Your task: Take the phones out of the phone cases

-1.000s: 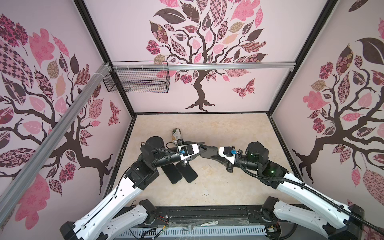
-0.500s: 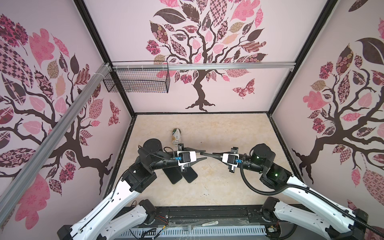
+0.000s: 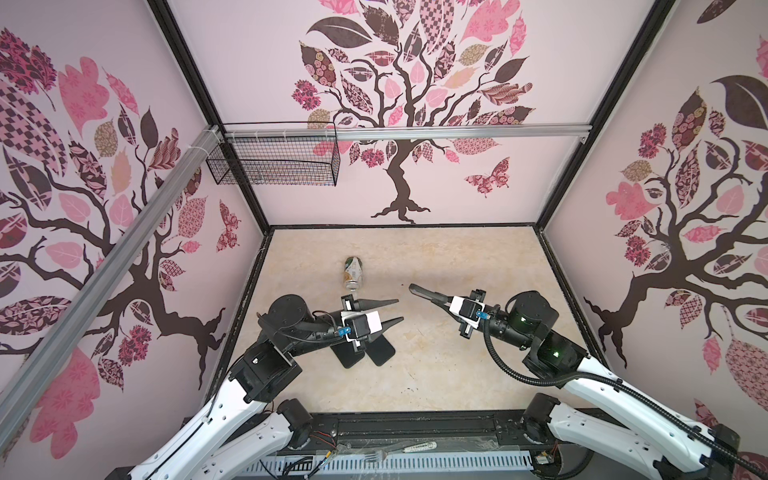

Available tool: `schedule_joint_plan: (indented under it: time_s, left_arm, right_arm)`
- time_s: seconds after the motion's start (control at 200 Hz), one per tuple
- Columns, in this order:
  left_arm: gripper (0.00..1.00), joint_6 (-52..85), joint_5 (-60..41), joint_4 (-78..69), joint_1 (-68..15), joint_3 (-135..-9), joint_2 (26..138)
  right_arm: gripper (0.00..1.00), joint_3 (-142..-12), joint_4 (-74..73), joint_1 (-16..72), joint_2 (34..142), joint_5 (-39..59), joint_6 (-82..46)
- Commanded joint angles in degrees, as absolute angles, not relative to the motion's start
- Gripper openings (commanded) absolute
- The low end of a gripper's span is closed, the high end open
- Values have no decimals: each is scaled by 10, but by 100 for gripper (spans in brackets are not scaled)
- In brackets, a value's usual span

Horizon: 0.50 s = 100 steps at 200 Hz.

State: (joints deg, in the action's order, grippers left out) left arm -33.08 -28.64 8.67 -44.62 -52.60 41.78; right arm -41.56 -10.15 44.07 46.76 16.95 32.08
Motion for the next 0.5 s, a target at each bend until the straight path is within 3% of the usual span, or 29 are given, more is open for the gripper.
schedule_joint_plan:
  time_s: [0.0,0.495]
  left_arm:
    - [35,-361,-248,74,-466,-526,426]
    - [32,-321,-233,-124,-475,-503,451]
  right_arm:
    - [0,-431,-156,439,462,155,297]
    - [0,-413,-253,439,470,192,292]
